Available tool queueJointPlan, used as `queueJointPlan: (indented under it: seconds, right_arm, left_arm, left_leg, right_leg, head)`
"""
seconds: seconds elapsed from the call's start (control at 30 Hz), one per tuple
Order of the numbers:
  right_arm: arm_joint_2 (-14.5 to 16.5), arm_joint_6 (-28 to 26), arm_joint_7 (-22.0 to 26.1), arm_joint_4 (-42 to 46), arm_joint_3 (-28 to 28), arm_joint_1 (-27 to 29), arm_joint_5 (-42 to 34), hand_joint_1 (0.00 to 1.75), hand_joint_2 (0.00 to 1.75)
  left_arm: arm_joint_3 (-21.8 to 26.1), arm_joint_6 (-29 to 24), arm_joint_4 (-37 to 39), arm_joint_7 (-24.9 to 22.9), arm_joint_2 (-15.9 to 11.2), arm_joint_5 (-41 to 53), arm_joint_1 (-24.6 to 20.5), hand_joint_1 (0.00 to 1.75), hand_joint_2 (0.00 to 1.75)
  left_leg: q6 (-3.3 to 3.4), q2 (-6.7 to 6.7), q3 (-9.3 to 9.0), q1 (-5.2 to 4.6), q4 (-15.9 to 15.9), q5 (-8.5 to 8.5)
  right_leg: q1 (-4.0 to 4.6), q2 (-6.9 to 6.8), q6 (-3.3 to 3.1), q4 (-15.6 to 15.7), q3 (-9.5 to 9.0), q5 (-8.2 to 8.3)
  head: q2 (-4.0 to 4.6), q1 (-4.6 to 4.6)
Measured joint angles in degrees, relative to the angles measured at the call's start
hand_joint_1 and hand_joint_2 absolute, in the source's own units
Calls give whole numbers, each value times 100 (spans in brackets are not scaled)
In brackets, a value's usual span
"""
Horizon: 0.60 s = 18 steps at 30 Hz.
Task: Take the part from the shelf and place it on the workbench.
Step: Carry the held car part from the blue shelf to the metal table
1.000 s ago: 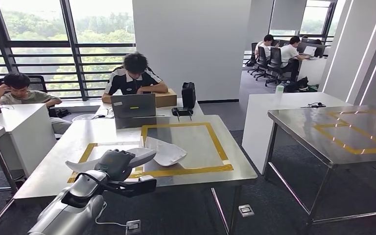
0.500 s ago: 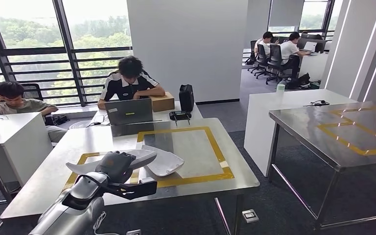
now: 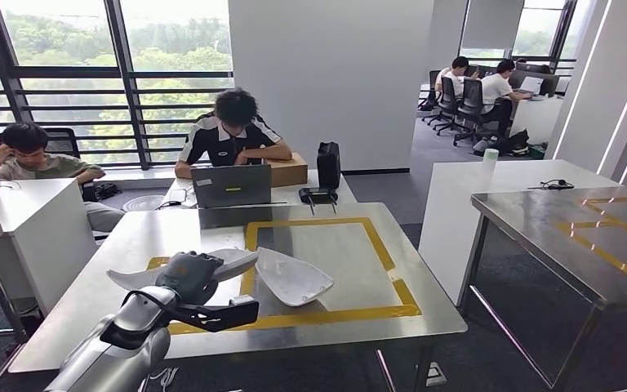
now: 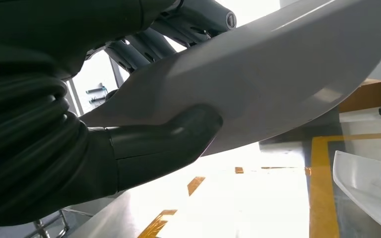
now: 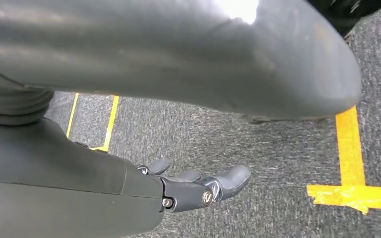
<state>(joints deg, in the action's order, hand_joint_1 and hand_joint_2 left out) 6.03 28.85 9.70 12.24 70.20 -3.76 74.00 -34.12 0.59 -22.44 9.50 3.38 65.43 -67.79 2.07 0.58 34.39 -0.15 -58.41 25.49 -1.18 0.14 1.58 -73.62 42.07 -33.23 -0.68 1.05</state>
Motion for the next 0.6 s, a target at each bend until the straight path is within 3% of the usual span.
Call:
queueJointPlan:
  seconds: [0.03, 0.1, 0.17, 0.27, 0.33, 0.43, 0.5, 0.53, 0.6]
  right_arm:
    - [0, -1, -1, 0, 0, 6, 2, 0, 0]
    - [0, -1, 5, 0, -1, 18, 10, 0, 0]
    - [2, 1, 1, -1, -5, 13, 26, 0, 0]
    - [5, 1, -5, 0, -11, 8, 43, 0, 0]
    - [6, -8, -5, 0, -11, 8, 45, 0, 0]
    - [7, -22, -7, 0, -11, -7, 44, 0, 0]
    - [7, -22, -10, 0, -11, -12, 41, 0, 0]
    - [9, -22, -11, 0, -10, -8, 37, 0, 0]
    - [15, -22, -12, 0, -9, 3, 27, 0, 0]
  left_arm:
    - [0, 0, 0, -2, 1, 1, 12, 175, 175]
    - [0, -1, 3, -16, -4, 1, 19, 175, 175]
    - [1, -1, 11, -30, -20, 1, 21, 175, 175]
    - [3, -2, 17, -38, -64, -2, 50, 175, 175]
    - [4, -2, 17, -39, -97, -4, 58, 175, 175]
    - [7, -2, 34, -38, -132, -5, 88, 175, 175]
    - [8, 1, 56, -44, -150, -5, 143, 175, 175]
    - [10, 3, 68, -52, -157, -6, 162, 175, 175]
    - [28, 4, 87, -80, -171, -7, 174, 175, 175]
  left_leg:
    - [-1, 8, -65, -14, -9, 57]
    - [-20, 15, -191, -35, -38, 178]
    - [-74, 27, -255, -50, -54, 280]
    - [-182, 36, -291, -49, -122, 336]
    - [-240, 22, -166, -37, -417, 386]
    - [-339, 6, 431, 9, -1358, 707]
    - [-381, 0, 704, 45, -1585, 789]
    - [-389, -4, 712, 59, -1430, 651]
    - [-374, -23, 548, 72, -733, 102]
  right_leg:
    - [10, 0, -17, 198, -1, 152]
    - [43, 1, -80, 918, -181, 702]
    - [88, 0, -138, 1401, -333, 982]
    - [99, -2, -220, 1497, -445, 982]
    - [80, -4, -289, 1523, -558, 942]
    - [72, -4, -341, 1533, -695, 828]
    - [65, 7, -329, 1529, -799, 734]
    - [58, 13, -313, 1524, -862, 682]
    - [45, 18, -267, 1510, -986, 574]
  head:
    - [0, 1]
    - [0, 2]
    - [1, 2]
    - [1, 2]
    - [0, 3]
    - [1, 4]
    - [1, 5]
    - [0, 5]
    - [1, 6]
